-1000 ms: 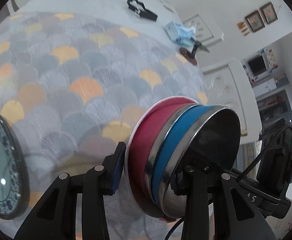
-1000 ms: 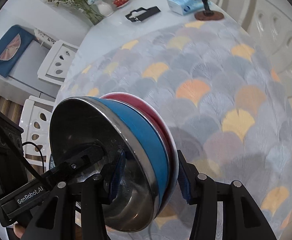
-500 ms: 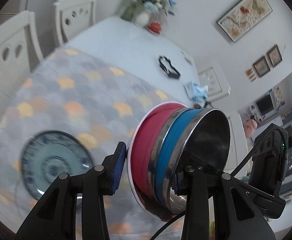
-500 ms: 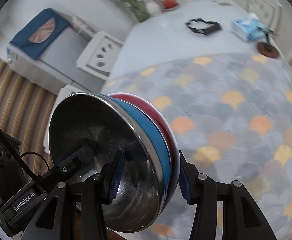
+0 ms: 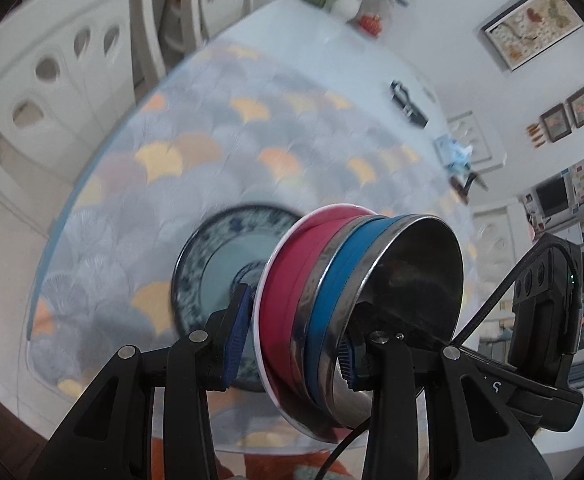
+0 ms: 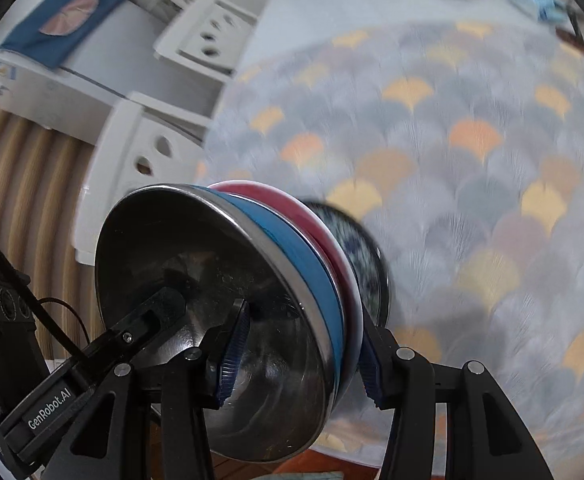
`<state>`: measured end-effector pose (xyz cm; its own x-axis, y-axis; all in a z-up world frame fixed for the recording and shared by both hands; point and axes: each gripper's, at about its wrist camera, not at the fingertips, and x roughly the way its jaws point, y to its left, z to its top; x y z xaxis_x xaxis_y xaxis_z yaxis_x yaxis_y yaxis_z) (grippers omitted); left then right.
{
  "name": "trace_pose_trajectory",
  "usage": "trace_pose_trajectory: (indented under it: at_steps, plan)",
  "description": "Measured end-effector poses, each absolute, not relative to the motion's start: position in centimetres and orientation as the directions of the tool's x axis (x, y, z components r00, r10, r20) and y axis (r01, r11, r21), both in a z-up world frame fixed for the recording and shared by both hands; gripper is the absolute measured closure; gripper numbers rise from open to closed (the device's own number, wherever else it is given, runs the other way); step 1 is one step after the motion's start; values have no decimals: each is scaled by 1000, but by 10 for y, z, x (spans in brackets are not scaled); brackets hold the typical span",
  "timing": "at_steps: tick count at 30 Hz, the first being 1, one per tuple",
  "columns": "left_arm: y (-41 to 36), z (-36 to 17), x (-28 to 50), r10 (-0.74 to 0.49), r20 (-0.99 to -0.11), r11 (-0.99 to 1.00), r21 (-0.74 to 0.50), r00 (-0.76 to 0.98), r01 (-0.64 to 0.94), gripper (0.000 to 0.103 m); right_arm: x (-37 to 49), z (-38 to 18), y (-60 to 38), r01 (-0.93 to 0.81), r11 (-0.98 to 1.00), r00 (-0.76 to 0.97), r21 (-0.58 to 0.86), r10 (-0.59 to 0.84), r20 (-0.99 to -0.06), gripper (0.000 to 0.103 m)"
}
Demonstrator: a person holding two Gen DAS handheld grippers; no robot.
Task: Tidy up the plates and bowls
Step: 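Lift the nested bowls and carry them over the plate stack, then lower the nested bowls onto the plates and open the left gripper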
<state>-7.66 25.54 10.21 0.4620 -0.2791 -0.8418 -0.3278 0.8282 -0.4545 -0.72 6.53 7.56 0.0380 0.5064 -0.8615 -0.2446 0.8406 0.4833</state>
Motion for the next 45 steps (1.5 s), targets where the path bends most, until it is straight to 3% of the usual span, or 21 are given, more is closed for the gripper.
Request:
trace_pose_trajectory:
  at_steps: [6,17,21,28,32,34,37,45]
  plan:
    - [266,75,-81,-338,-840,800,-494,425,-340,69,-4,56,77,-234,876,15,421,436,-900,54]
    - [286,69,-75,-353,-831,800,-506,430,-321,69,14,51,87,-198,878,25,436,449,-893,54]
    - [299,84,-78,-342,-809,803,-516,479,-298,68,12,68,77,-182,866,62,465,482,-874,54]
    - [300,130,-90,-306,-769,849,-487,561,-204,66,-23,138,65,-271,843,251,464,528,-812,41]
    - [285,167,-101,-232,-743,901,-408,628,-149,57,-56,177,70,-335,882,410,332,453,-791,39]
    - [277,182,-106,-170,-734,930,-340,658,-139,54,-73,190,70,-333,900,477,281,418,-773,28]
    - [272,196,-112,-80,-717,955,-255,693,-154,36,-88,194,69,-315,911,519,265,399,-755,23]
    - [275,193,-108,-43,-750,959,-216,660,-184,35,-90,186,72,-284,937,529,203,329,-782,23]
